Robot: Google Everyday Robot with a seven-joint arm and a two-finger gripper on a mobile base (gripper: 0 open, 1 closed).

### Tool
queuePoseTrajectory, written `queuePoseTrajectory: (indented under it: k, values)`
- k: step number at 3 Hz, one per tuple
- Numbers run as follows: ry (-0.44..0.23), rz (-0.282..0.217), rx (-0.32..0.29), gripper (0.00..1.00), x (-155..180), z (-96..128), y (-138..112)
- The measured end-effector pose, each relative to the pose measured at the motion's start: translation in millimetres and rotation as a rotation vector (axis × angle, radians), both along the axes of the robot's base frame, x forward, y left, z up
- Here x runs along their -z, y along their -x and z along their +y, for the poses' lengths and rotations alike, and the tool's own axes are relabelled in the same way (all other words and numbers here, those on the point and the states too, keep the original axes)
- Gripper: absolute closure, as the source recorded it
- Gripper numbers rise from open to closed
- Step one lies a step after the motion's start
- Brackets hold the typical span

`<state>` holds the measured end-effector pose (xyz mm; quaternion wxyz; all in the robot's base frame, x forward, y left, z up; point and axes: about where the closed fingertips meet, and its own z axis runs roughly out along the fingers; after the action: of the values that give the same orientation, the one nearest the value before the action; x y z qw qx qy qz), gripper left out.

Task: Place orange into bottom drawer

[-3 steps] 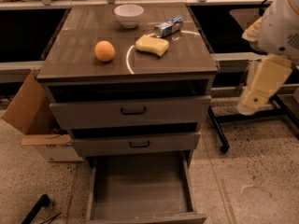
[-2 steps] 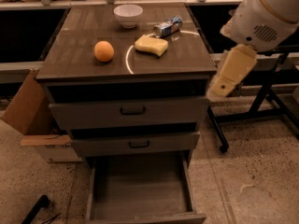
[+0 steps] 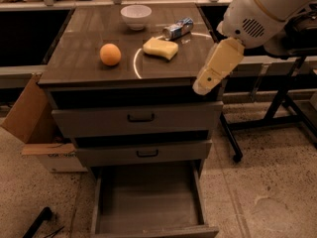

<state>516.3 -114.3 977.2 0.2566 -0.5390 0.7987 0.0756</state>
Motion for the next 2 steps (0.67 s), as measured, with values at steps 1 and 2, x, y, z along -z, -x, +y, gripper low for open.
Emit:
queuePoseTrajectory:
  k: [1,2]
  values:
    - [-0.009,0.003,0.003,0.0,2,2,0]
    - [-0.028,-0.005,0.014,0.0,18,31,-12]
